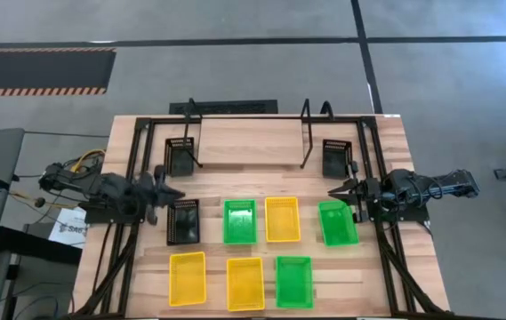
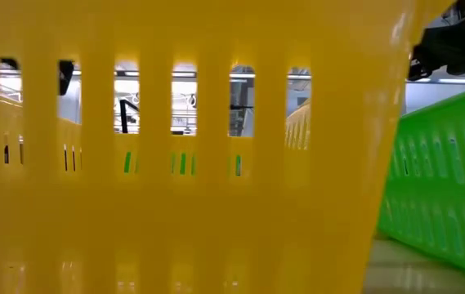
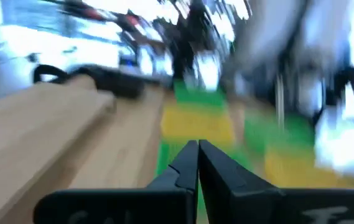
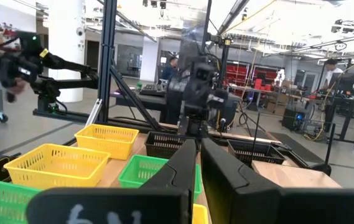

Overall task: Stack baskets on shelf by color
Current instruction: Put the right black basket on the shelf

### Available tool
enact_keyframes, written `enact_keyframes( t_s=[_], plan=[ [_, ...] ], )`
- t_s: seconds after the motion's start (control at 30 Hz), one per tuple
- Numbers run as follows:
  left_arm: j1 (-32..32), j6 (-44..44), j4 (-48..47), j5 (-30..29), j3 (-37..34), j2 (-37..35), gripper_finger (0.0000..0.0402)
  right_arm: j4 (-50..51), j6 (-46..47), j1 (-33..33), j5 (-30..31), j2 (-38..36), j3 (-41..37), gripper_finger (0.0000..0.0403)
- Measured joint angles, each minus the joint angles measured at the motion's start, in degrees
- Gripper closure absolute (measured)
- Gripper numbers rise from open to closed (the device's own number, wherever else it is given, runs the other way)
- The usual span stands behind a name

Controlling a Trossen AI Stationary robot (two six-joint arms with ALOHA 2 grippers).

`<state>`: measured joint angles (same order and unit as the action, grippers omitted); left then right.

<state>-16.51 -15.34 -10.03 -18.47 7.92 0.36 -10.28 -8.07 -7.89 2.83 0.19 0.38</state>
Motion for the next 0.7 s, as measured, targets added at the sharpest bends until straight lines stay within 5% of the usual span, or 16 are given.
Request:
enact_keyframes(
  t_s=[0.13, 0.37, 0.5, 0.7],
  plan=[
    [0.0, -10.57, 10.17, -5.32, 0.06, 0.0, 0.0401, -0.56, 1.1, 0.12, 0.0, 0.01, 0.0, 0.0352],
    [0.0, -3.44, 22.25, -3.68, 0.07, 0.0, 0.0401, -7.31, 21.86, 0.17, 0.93, 0.04, 0.46, 0.0352],
    [0.0, -2.69, 26.66, -3.37, 0.11, 0.0, 0.0402, -14.87, 25.21, 0.21, 1.95, 0.04, 0.81, 0.0352],
    [0.0, -0.76, 26.95, -8.37, 0.69, 0.02, 0.0401, -15.27, 37.8, 1.58, 12.59, 0.35, 0.81, 0.0352]
  ],
)
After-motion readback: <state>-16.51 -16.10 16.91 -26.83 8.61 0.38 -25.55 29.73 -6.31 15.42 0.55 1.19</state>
